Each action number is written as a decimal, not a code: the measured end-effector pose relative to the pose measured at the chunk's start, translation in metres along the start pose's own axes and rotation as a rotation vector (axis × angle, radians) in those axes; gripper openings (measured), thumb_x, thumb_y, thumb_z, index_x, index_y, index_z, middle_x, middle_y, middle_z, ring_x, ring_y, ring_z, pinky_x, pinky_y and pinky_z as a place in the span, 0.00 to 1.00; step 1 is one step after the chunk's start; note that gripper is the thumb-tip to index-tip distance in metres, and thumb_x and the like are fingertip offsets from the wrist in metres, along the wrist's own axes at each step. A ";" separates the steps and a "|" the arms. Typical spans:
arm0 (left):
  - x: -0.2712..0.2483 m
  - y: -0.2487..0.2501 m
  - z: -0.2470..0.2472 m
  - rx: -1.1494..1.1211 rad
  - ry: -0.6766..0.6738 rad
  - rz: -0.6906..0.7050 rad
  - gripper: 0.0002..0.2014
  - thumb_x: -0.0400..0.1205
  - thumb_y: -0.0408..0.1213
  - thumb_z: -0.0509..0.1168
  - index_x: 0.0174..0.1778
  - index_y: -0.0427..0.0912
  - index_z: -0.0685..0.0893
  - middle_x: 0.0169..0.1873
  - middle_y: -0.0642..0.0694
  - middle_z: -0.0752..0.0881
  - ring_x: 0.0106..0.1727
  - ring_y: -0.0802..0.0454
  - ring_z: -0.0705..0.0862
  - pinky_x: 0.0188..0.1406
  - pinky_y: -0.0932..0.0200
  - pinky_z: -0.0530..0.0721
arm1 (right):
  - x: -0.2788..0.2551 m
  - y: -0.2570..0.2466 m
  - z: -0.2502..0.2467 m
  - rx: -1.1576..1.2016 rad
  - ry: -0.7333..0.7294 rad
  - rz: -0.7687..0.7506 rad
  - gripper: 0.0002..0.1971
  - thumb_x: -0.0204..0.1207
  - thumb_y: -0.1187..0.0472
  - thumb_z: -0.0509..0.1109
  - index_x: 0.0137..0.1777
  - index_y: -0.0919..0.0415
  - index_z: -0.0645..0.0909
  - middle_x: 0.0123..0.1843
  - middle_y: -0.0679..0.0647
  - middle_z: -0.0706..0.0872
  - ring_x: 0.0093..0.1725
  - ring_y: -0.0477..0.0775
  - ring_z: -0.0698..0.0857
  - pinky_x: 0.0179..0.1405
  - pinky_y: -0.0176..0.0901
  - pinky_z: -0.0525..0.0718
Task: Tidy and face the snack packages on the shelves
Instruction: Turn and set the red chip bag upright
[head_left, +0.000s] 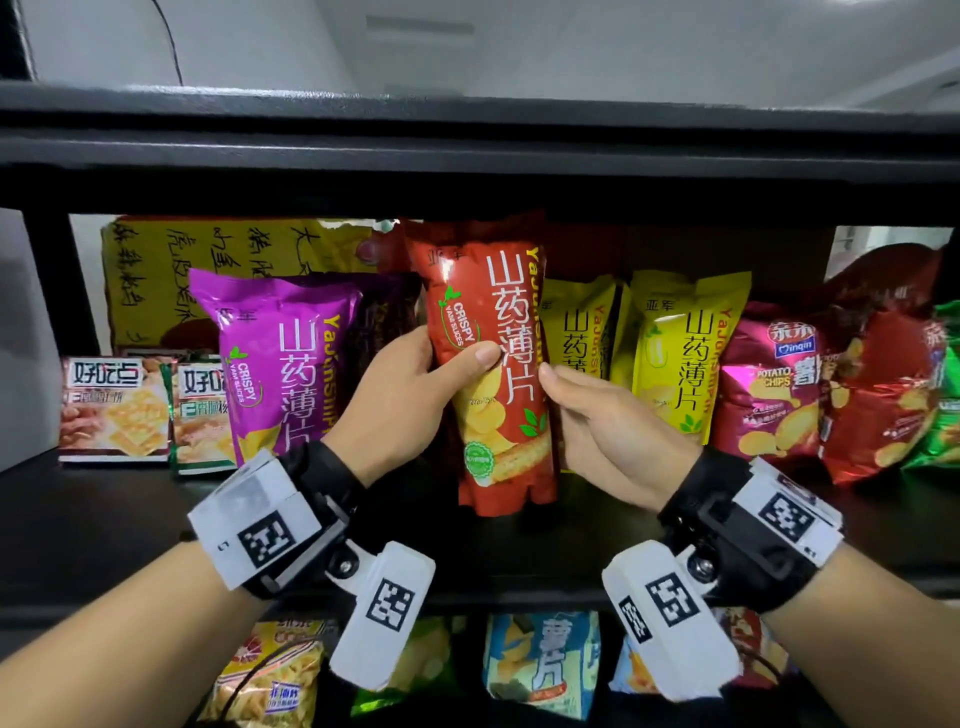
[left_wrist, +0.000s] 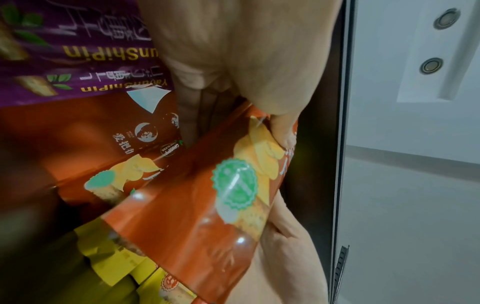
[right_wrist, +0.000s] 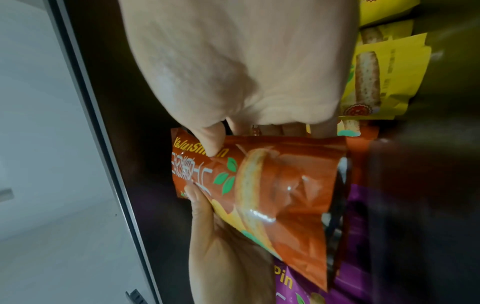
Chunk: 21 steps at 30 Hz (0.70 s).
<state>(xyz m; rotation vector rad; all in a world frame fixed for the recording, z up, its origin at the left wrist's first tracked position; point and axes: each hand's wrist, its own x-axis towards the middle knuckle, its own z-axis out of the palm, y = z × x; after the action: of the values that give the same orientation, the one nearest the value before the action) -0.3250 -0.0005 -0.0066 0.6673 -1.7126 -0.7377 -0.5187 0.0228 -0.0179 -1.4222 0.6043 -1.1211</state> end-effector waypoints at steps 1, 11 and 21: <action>-0.001 -0.003 0.001 -0.010 -0.001 -0.015 0.23 0.73 0.61 0.72 0.60 0.52 0.86 0.57 0.52 0.92 0.59 0.51 0.91 0.66 0.44 0.84 | 0.000 0.002 0.000 0.013 0.001 -0.009 0.22 0.80 0.50 0.62 0.72 0.56 0.78 0.68 0.56 0.87 0.69 0.55 0.85 0.66 0.54 0.85; -0.008 -0.009 0.011 0.299 0.210 0.115 0.10 0.84 0.43 0.71 0.48 0.49 0.73 0.43 0.45 0.85 0.41 0.43 0.87 0.35 0.46 0.90 | 0.005 0.007 0.000 -0.080 0.258 -0.146 0.17 0.79 0.61 0.72 0.66 0.59 0.77 0.62 0.63 0.89 0.57 0.58 0.91 0.53 0.51 0.90; -0.011 -0.018 0.029 -0.462 0.030 -0.072 0.28 0.73 0.45 0.76 0.68 0.41 0.82 0.61 0.43 0.90 0.64 0.46 0.88 0.65 0.50 0.86 | -0.004 0.016 0.022 -0.530 0.254 -0.543 0.05 0.69 0.64 0.72 0.42 0.54 0.85 0.67 0.47 0.84 0.70 0.52 0.82 0.72 0.60 0.78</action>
<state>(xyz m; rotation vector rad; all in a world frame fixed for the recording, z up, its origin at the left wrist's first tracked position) -0.3496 0.0004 -0.0337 0.4153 -1.4243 -1.1225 -0.4969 0.0328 -0.0313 -1.9889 0.7548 -1.6693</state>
